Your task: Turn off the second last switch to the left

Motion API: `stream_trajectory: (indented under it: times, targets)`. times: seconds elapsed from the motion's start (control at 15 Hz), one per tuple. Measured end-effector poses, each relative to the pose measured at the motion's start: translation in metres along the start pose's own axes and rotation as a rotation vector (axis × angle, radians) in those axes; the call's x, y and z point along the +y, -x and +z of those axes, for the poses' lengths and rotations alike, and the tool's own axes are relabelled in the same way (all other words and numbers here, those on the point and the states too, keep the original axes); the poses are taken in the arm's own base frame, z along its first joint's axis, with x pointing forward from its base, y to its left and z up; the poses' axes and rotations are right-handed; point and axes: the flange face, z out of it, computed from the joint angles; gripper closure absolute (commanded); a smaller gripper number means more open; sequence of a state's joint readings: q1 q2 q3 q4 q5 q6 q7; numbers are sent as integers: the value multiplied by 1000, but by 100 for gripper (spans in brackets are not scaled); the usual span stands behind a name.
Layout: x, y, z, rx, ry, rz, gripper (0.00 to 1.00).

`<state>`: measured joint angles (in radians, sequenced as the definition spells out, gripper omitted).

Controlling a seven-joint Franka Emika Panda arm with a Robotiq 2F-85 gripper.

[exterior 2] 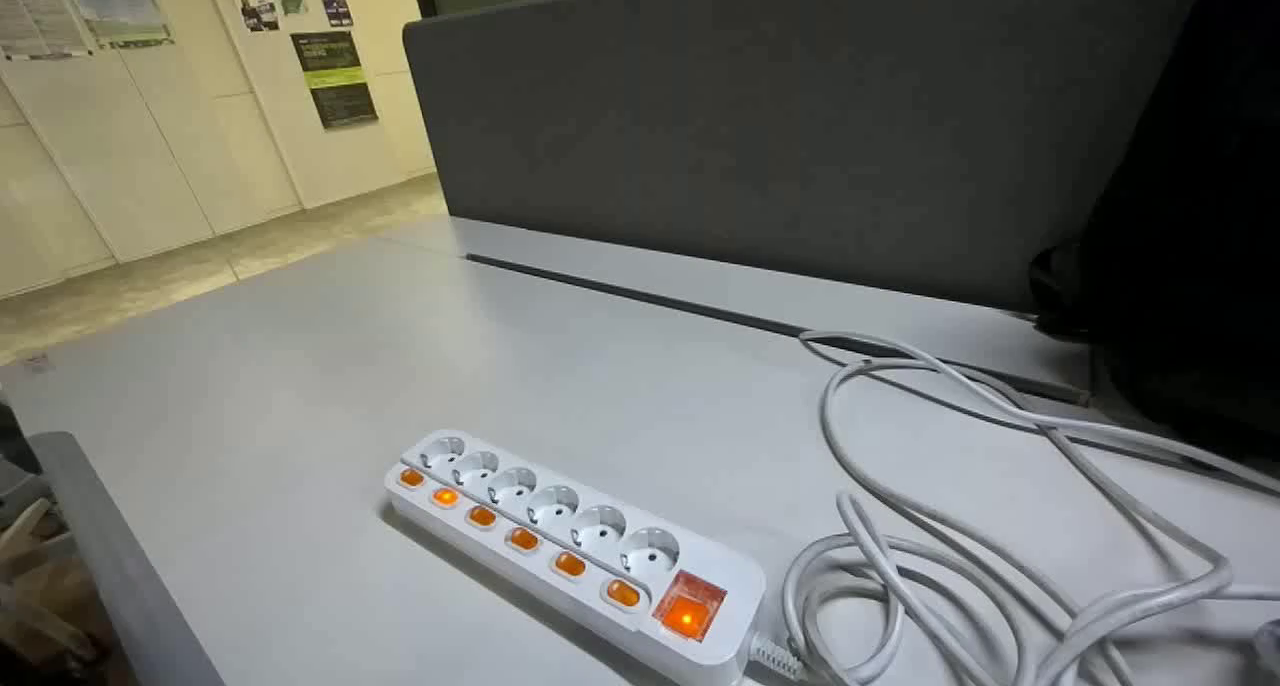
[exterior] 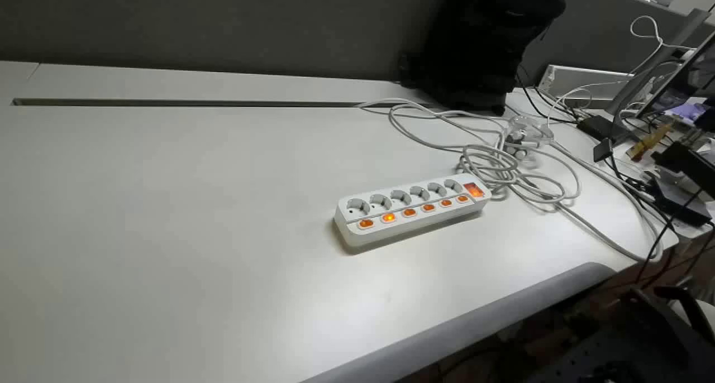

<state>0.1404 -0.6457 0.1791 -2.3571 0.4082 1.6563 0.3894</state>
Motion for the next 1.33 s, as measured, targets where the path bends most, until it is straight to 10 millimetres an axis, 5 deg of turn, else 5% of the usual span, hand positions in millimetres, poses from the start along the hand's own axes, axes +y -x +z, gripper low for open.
stream_trajectory:
  times: [1.0, 1.33]
  targets:
    - [0, -3, 1, 25, 5, 0, 0]
    - [16, -25, 26, 140, 38, 11, 0]
